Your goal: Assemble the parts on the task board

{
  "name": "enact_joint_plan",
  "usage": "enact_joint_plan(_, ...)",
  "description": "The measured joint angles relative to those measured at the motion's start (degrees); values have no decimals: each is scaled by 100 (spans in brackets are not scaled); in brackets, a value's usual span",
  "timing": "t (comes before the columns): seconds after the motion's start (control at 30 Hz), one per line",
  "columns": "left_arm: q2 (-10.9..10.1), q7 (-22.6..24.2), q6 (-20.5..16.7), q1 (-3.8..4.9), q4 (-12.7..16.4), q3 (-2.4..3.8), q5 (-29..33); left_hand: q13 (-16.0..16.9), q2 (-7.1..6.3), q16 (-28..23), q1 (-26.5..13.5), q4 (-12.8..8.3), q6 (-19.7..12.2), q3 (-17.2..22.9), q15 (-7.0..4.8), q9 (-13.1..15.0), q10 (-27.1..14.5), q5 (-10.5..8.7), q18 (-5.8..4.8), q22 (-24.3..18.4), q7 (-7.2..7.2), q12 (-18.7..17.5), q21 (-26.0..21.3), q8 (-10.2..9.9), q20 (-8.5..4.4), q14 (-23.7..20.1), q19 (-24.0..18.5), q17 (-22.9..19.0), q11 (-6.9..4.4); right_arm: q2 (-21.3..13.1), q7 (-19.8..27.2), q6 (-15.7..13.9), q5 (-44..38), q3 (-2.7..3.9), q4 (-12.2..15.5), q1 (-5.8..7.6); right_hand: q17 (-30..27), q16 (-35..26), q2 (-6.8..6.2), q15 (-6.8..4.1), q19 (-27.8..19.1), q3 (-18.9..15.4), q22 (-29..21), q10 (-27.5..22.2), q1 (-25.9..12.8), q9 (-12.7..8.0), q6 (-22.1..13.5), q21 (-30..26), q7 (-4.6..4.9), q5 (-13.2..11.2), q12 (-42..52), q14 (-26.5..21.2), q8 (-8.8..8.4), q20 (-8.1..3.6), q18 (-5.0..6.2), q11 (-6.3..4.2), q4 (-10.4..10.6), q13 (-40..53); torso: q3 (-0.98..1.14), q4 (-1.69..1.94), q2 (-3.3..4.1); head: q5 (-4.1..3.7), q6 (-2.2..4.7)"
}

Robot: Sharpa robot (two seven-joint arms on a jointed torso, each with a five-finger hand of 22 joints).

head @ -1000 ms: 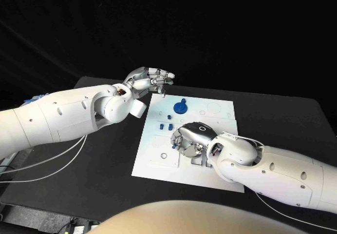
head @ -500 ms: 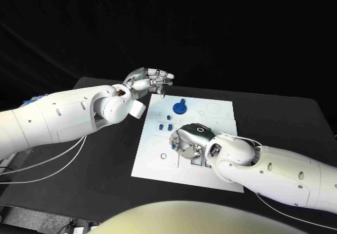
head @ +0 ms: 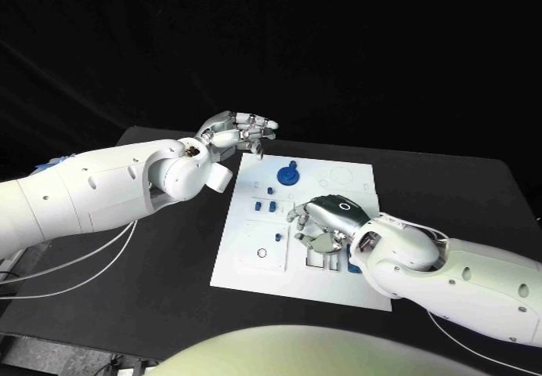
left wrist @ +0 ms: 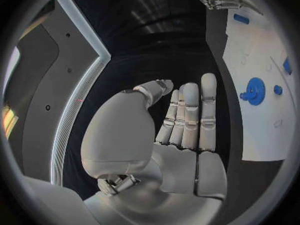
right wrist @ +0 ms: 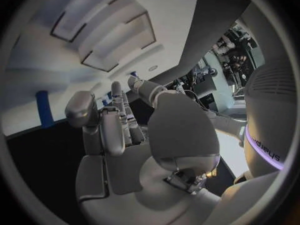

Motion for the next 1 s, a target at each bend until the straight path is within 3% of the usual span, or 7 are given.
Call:
enact_joint_plan(0.13, -20, -5, 2, 0, 2, 0, 0, 0, 0, 0, 0, 0, 0, 0, 0, 0, 0, 0, 0, 0, 0, 0, 0, 0, 0, 0, 0, 0, 0, -336, -13, -63, 64, 52, 158, 161, -22, 0, -18, 0, 0, -25, -24, 0, -18, 6, 47, 0, -5, 0, 0, 0, 23, 0, 0, 0, 25, 2, -1, -5, 1, -25, 19)
enact_joint_plan(0.3, -34, -9, 4, 0, 5, 0, -1, 0, 0, 0, 0, 0, 0, 0, 0, 0, 0, 0, 0, 0, 0, 0, -4, 0, 0, 0, 0, 0, 0, -661, -27, -52, 189, 104, 172, 396, -153, -21, -217, 20, -158, -138, -252, -327, -106, -14, 72, -272, -38, 46, -87, 20, 23, 29, 1, 6, 138, -50, -2, -19, -3, -71, 51)
enact_joint_plan(0.4, -34, -11, 7, 0, 7, 0, -2, 0, 0, 0, 0, 0, -21, 0, 0, 0, 0, 0, 0, 1, -21, 0, -23, 0, 0, 0, 0, -7, 0, -758, -28, 26, 259, 112, 100, 492, -184, -23, -259, 19, -197, -258, -345, -504, -90, -33, -17, -391, -69, 111, -98, 20, -11, 29, 1, -10, 173, -89, -2, -20, -8, -102, 73)
enact_joint_plan(0.67, -33, -13, 14, 0, 8, -1, -3, 1, 0, 0, 0, 0, -21, 0, 0, 1, -35, 0, 0, -6, -21, 0, -23, 0, 0, 0, 0, -6, -5, -806, -3, 371, 323, 120, -110, 564, -184, -23, -310, 19, -196, -343, -324, -614, -67, -33, -37, -400, -89, 142, -98, 20, -12, 29, 0, -21, 165, -114, 4, -13, -7, -143, 108)
enact_joint_plan(1.0, -32, -17, 31, -1, 5, -1, -5, 1, 0, 0, 0, 0, -21, 0, 0, 1, -42, 0, 0, -6, -21, 0, -23, 0, 0, 0, 0, -6, 1, -684, 46, 741, 305, 109, -279, 537, -112, 37, -273, 19, -116, -407, -187, -558, -31, -31, 27, -244, -105, 142, 9, 20, 0, 1, 1, -33, 197, -105, -2, -4, -1, -151, 117)
